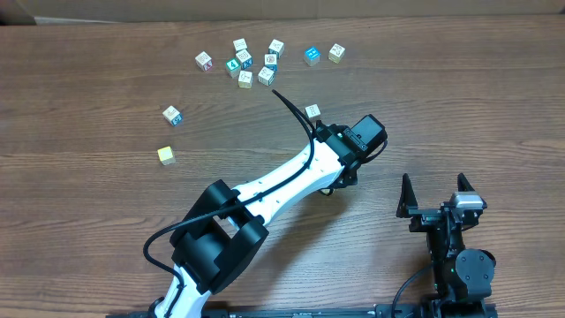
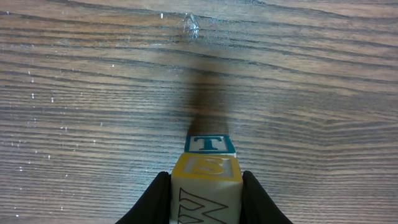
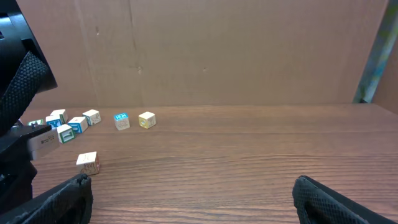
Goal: Form a tower
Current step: 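Lower the M block onto the top of the T block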
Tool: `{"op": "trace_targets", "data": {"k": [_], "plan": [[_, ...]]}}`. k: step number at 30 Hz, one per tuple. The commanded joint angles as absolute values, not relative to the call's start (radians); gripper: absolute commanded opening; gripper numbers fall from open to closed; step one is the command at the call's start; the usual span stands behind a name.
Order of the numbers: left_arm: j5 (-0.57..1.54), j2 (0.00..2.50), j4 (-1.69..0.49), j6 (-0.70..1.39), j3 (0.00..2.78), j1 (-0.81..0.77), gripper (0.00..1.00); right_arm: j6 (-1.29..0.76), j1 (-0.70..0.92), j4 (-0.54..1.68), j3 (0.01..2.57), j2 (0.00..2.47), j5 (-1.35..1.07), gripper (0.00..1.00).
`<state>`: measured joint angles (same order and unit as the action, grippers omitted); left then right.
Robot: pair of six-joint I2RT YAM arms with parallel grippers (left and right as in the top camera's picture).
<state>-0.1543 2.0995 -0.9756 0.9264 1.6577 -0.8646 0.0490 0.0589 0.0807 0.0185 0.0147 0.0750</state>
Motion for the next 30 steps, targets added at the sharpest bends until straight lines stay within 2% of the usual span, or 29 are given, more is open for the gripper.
{"op": "trace_targets", "data": {"k": [1,30], "plan": [[-0.157,2.107,-0.971,0.947,1.657,-0.878,0.06,0.051,0.056,0.077,0.008,0.003,0.073,1.00],[-0.157,2.107,-0.970,0.946,1.657,-0.878,0.30,0.051,0.056,0.077,0.008,0.003,0.073,1.00]]}}
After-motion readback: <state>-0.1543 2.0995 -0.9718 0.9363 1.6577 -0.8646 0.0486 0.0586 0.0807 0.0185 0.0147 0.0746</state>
